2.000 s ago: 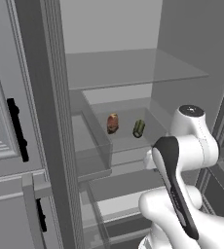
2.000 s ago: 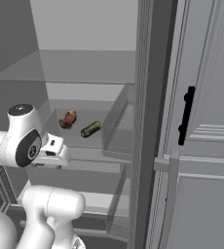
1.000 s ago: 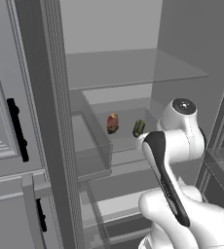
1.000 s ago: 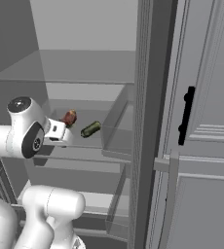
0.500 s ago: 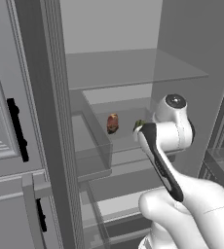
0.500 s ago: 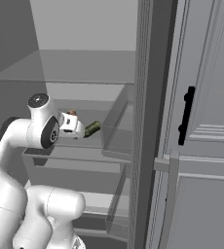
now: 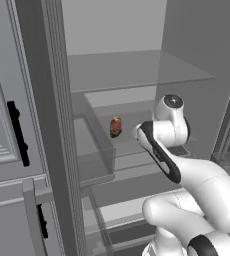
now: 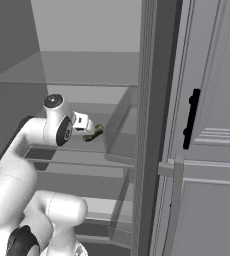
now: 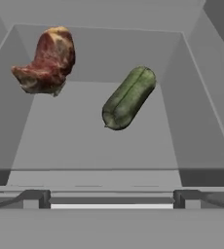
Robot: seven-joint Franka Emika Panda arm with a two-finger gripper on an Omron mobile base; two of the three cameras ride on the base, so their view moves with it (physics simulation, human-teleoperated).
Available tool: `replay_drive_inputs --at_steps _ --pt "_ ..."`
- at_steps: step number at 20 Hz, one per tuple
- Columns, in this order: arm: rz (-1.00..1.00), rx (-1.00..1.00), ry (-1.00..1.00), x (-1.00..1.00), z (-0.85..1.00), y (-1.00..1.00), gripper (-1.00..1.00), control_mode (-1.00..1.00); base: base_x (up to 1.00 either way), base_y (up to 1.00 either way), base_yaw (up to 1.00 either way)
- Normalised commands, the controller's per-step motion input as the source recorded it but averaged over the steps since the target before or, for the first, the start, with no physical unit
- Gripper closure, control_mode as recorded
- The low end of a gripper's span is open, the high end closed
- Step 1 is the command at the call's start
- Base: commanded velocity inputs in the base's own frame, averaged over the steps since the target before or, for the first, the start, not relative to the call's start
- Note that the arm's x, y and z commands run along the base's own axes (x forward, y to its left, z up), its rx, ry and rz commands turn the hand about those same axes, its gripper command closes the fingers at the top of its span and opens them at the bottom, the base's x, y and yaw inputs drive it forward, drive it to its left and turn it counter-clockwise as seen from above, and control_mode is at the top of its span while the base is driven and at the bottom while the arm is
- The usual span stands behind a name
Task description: Place one cucumber and one steak in each tupperware on the nearby counter, to pack two identical lunches.
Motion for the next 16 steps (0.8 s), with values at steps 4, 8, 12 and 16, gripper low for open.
replay_drive_inputs --at_steps 4,8,12,16 --pt "0.00 0.00 0.00 0.77 -0.29 0.00 -1.00 -1.00 0.00 0.00 0.00" --pt "0.00 0.00 0.00 0.75 -0.37 0.00 -1.00 -1.00 0.00 0.00 0.00" --pt "0.00 0.00 0.00 0.69 -0.03 0.00 -1.00 -1.00 0.00 0.00 0.00" --pt "0.00 0.00 0.00 0.55 -0.02 -0.03 -1.00 -1.00 0.00 0.00 0.00"
